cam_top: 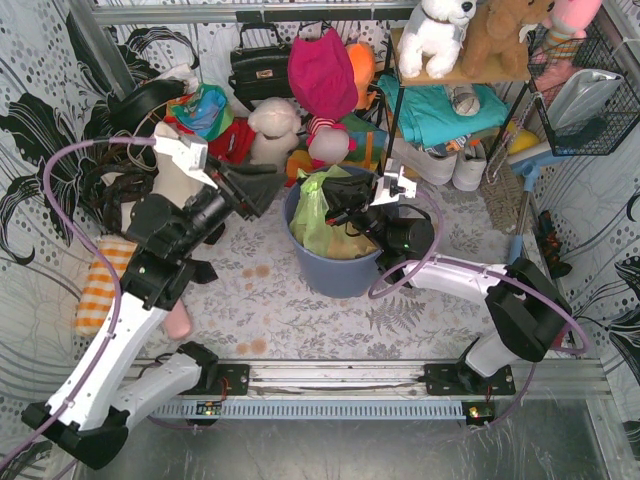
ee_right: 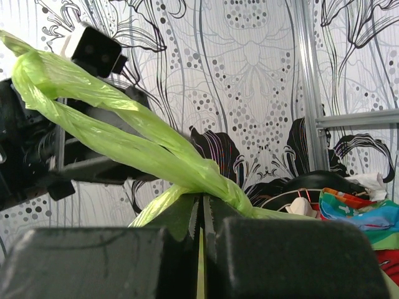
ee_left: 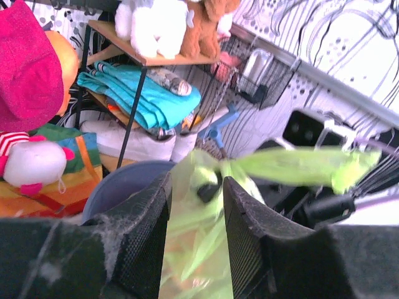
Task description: Tie the trash bag
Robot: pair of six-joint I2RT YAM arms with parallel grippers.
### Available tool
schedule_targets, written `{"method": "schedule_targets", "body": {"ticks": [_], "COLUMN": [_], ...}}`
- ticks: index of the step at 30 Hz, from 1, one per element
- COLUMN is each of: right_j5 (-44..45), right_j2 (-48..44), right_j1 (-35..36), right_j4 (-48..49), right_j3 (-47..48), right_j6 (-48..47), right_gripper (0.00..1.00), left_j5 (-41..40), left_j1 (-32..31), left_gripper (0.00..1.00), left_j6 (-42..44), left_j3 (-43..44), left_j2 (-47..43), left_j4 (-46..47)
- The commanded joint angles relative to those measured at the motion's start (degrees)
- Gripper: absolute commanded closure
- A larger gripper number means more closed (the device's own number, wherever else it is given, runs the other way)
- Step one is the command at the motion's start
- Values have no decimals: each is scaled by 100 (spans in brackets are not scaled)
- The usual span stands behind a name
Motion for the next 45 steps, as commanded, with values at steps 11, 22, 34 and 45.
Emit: {"method": "schedule_targets", "body": {"ticks": [11, 22, 34, 45], "right_j5": [-81, -39, -29, 5], "right_j2": [-43, -97, -132, -187], "right_j1": [-6, -6, -6, -7], "right_j4": [644, 566, 507, 506], "right_j3": [-88, -97, -72, -175], "right_j6": [-288, -349, -341, -325], "right_gripper": [100, 100, 100, 88], "left_j5": [-239, 281, 290, 272], "left_j1": [-19, -23, -24, -25], "left_gripper": [42, 39, 67, 100], "left_j6": [-1542, -1746, -1702, -1490], "left_j3": [810, 647, 521, 804], "left_j2": [940, 925, 956, 1005], "left_j4": [-56, 91, 71, 395]}}
